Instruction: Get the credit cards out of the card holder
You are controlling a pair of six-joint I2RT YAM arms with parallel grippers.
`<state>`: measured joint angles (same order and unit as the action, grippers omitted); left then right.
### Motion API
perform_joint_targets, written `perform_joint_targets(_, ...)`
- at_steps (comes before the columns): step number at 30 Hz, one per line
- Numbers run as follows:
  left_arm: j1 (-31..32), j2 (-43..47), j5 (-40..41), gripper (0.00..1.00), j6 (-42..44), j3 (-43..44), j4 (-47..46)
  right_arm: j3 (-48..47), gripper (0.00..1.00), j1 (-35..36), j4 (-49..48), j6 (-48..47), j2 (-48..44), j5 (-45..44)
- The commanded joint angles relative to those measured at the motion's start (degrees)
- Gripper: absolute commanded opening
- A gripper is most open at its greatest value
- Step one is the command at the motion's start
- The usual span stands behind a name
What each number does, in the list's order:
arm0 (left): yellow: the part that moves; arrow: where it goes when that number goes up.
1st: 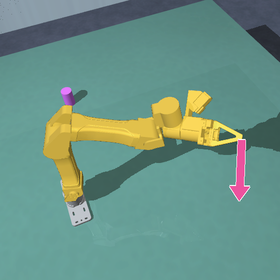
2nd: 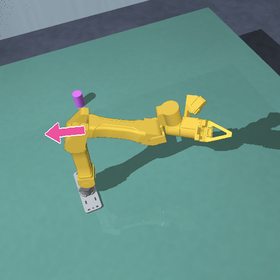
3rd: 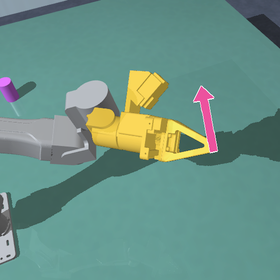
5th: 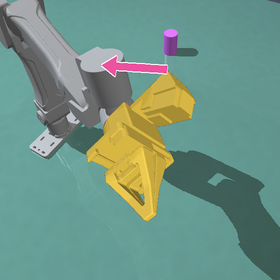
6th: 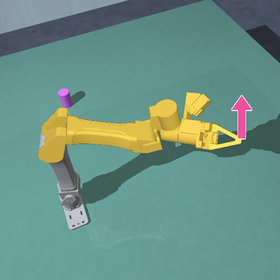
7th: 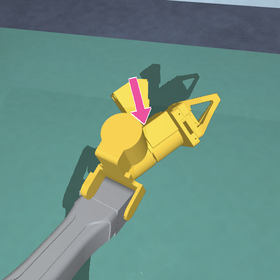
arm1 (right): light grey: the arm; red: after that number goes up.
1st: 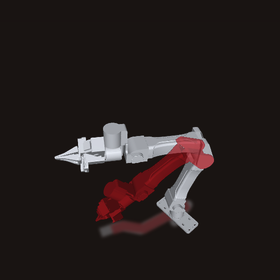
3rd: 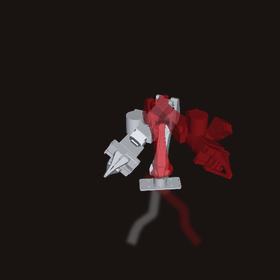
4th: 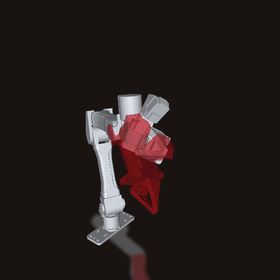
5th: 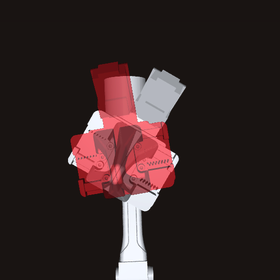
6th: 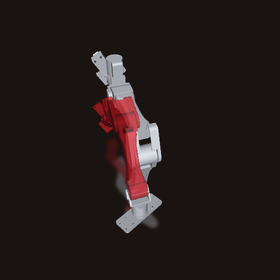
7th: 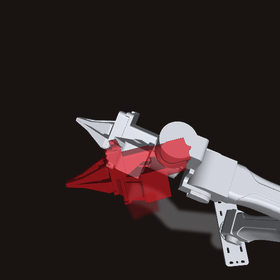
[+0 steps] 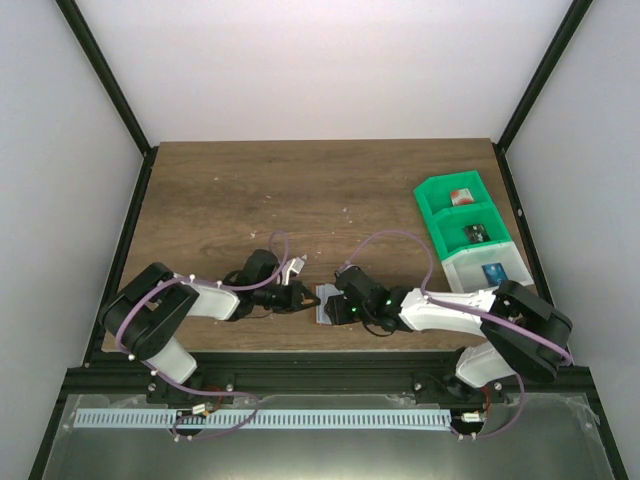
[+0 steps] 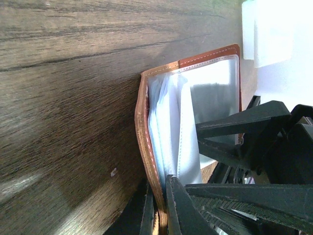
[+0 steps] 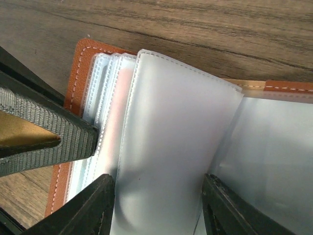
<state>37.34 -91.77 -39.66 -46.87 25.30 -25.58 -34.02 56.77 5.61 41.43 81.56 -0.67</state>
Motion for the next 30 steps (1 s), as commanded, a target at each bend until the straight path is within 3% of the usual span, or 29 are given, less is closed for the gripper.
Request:
perform_joint_targets(1,0.3,0.9,0.9,0.00,0.3,-0.7,-1.0,-0.6,0.50,0.5,2.6,0.0,-0.2,-2.4)
perform_joint_targets(13,0.5,1.1,1.2,0.00,-0.1,-1.0,-1.2,-1.9,0.52,0.8,9.8,0.7,-5.7,-5.4)
perform_joint_targets(19,0.9,0.9,1.6,0.00,-0.6,-1.2,-1.6,-3.7,0.69,2.4,9.6,1.8,-7.9,-4.5)
perform_joint_targets(30,1.5,1.5,2.1,0.00,-0.6,-0.8,-0.6,-5.0,0.74,2.8,7.0,1.5,-1.0,-3.6)
